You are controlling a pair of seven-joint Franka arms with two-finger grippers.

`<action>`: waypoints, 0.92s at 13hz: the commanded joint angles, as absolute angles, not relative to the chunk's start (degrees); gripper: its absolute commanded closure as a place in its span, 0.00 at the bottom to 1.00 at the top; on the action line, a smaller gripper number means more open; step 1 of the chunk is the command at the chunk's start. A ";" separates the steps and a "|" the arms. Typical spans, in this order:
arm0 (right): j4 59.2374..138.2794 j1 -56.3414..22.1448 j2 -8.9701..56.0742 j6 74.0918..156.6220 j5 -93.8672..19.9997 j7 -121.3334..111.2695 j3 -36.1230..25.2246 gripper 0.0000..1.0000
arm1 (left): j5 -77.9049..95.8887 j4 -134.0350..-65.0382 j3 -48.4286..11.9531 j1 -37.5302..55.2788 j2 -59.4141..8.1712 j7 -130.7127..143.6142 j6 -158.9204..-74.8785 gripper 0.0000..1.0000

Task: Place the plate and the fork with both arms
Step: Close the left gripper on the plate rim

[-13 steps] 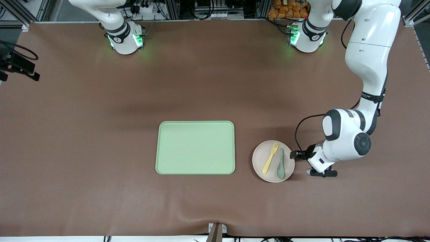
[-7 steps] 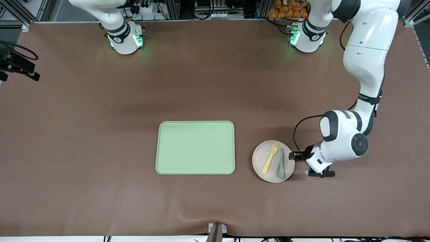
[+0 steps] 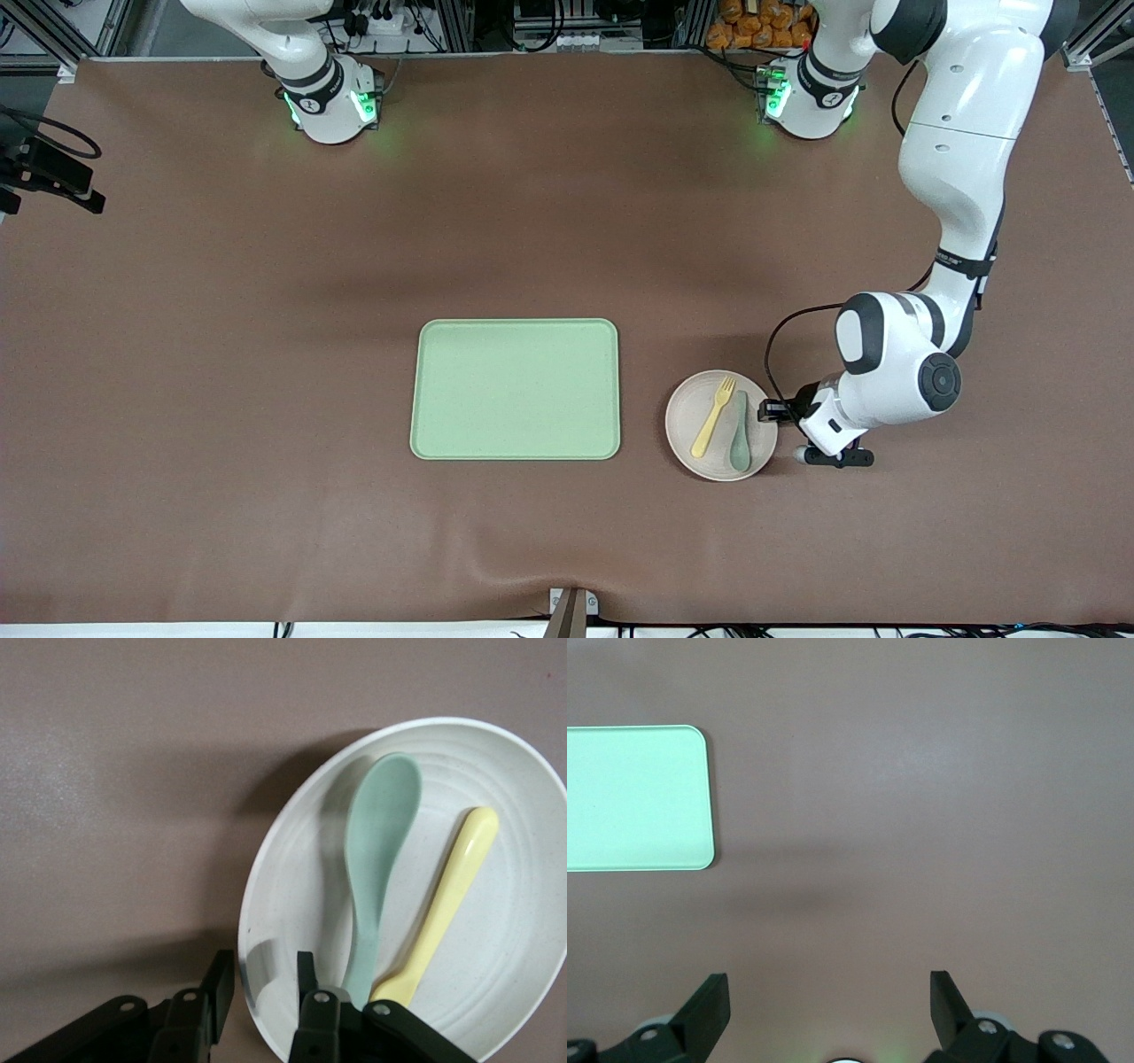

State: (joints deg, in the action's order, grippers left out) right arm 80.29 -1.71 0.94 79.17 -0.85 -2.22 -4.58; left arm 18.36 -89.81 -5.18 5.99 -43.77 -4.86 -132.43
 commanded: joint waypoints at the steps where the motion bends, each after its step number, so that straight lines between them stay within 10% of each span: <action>1: 80.51 -2.37 0.62 79.10 -0.62 -1.93 -4.83 0.00 | 19.69 -88.68 -5.27 5.80 -44.65 -6.77 -132.98 0.70; 12: 80.68 -2.63 0.70 79.19 -0.70 -1.93 -4.83 0.00 | 19.60 -88.59 -5.27 5.71 -45.35 -8.09 -134.21 0.97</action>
State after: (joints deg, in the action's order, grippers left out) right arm 80.48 -1.73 0.94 79.17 -0.85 -2.22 -4.56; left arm 18.54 -89.63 -5.17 5.85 -44.71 -6.36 -133.82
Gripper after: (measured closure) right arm 0.000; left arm 0.903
